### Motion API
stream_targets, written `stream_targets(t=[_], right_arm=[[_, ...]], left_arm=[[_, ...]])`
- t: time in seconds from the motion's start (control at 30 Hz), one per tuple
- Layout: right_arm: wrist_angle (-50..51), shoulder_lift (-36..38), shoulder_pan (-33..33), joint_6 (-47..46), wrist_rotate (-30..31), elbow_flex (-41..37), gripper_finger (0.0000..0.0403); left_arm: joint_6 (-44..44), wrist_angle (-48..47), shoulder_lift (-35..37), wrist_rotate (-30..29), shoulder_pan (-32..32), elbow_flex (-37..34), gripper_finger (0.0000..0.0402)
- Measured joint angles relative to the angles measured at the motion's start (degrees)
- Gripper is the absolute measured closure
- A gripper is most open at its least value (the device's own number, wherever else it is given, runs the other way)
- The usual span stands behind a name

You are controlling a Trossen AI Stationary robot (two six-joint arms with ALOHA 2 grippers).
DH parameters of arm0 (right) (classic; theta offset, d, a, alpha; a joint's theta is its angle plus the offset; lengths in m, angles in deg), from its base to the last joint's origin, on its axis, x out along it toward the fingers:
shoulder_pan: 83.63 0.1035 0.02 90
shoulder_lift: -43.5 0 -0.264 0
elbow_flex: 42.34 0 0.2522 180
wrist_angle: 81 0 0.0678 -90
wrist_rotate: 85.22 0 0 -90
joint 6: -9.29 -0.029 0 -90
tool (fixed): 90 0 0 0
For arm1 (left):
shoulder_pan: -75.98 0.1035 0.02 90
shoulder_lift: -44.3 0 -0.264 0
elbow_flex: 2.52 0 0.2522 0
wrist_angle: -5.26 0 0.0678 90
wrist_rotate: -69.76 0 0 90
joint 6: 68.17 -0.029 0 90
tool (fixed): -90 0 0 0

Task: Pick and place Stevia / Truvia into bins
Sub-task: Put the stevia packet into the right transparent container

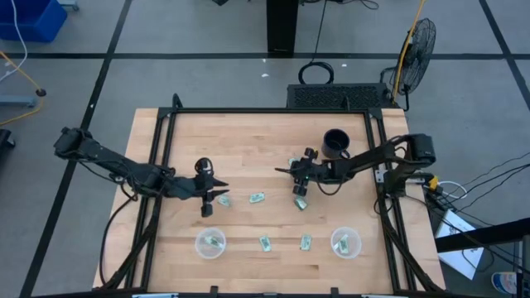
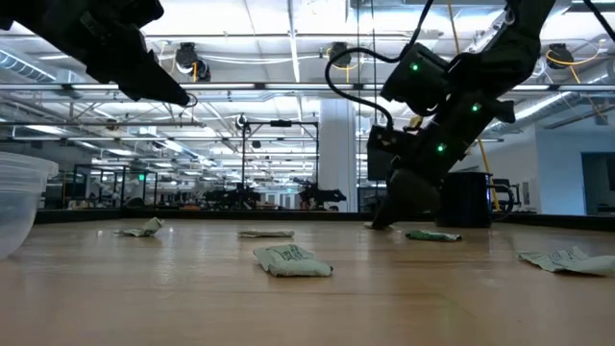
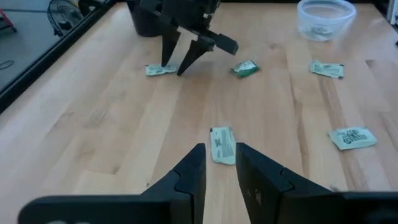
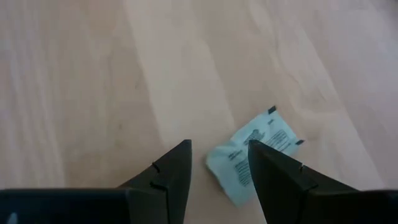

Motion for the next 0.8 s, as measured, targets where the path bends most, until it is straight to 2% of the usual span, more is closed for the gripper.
stream_targets(t=[0.13,0.23,0.33,0.53,0.8], right_arm=[[-0.47,-1.43,-1.34,-0.98,-0.04,0.1,0.0251],[-0.61,-2.46,-1.36,-0.71,0.15,0.13,0.0267],[-0.63,-2.58,-1.36,-0.54,0.11,0.15,0.0301],[0.37,-1.39,-1.32,0.05,-0.41,0.0,0.0392],[1.67,0.56,3.29,1.56,3.96,-0.12,0.0402]], left_arm=[[-0.1,0.21,0.01,0.01,-0.02,0.0,0.0309],[0.25,0.22,0.01,0.0,-0.02,0.0,0.0309],[0.28,0.24,0.01,0.0,-0.02,0.0,0.0309],[0.31,0.21,0.01,0.02,-0.02,0.0,0.0309],[0.04,0.34,0.01,0.0,-0.02,0.0,0.0309]])
